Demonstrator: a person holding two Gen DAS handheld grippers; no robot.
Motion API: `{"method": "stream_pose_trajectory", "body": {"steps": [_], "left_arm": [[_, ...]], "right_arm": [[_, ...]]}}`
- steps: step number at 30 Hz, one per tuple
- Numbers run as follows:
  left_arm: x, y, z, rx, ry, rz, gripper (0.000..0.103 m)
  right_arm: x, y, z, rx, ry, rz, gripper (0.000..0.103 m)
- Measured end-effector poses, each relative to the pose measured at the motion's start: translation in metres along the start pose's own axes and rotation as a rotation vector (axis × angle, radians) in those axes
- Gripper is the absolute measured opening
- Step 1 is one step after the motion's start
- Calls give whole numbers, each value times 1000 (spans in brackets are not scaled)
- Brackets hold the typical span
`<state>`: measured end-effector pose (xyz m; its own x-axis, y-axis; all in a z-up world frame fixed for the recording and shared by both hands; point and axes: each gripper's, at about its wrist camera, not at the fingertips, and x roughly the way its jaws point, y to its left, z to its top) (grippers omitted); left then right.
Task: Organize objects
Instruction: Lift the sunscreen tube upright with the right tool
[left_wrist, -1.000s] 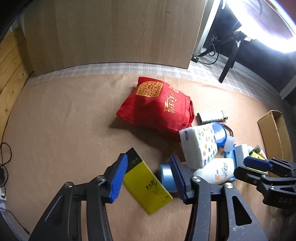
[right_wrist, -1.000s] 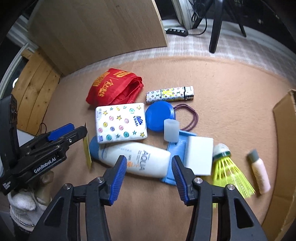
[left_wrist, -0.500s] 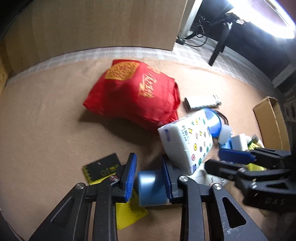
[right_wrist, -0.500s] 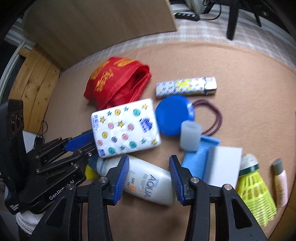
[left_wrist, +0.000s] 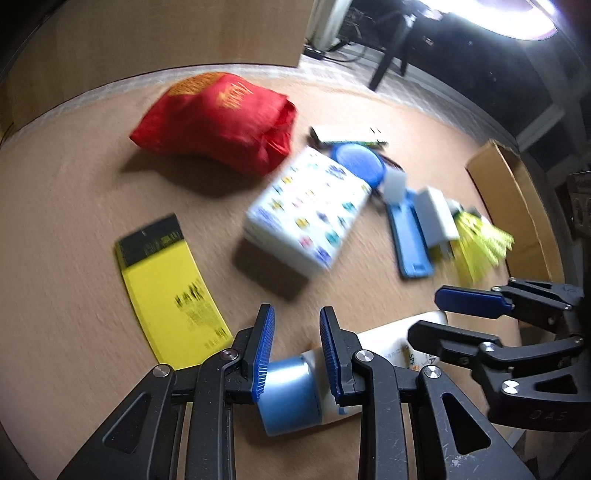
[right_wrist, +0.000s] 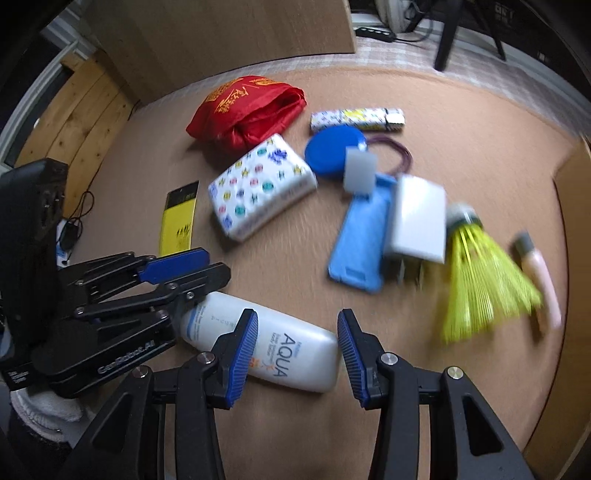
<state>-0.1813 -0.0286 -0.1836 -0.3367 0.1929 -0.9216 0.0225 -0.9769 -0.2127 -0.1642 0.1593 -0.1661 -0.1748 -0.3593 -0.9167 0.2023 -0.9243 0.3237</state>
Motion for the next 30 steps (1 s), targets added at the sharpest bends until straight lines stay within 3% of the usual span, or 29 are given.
{"method": "stream_pose_trajectory", "body": {"steps": [10, 18, 27, 30], "left_arm": [[-9, -21, -39, 16, 10, -42, 28], [-26, -1, -52, -13, -20, -4, 30], [-32, -8, -79, -18, 20, -106, 31], [-32, -22, -93, 3, 28, -138, 38]], "right_arm": [[-28, -21, -54, 89, -65, -29, 42], [-43, -29, -94, 165, -72, 25, 42], [-22, -7, -97, 157, -35, 93, 42], [-21, -8, -95, 162, -39, 95, 44]]}}
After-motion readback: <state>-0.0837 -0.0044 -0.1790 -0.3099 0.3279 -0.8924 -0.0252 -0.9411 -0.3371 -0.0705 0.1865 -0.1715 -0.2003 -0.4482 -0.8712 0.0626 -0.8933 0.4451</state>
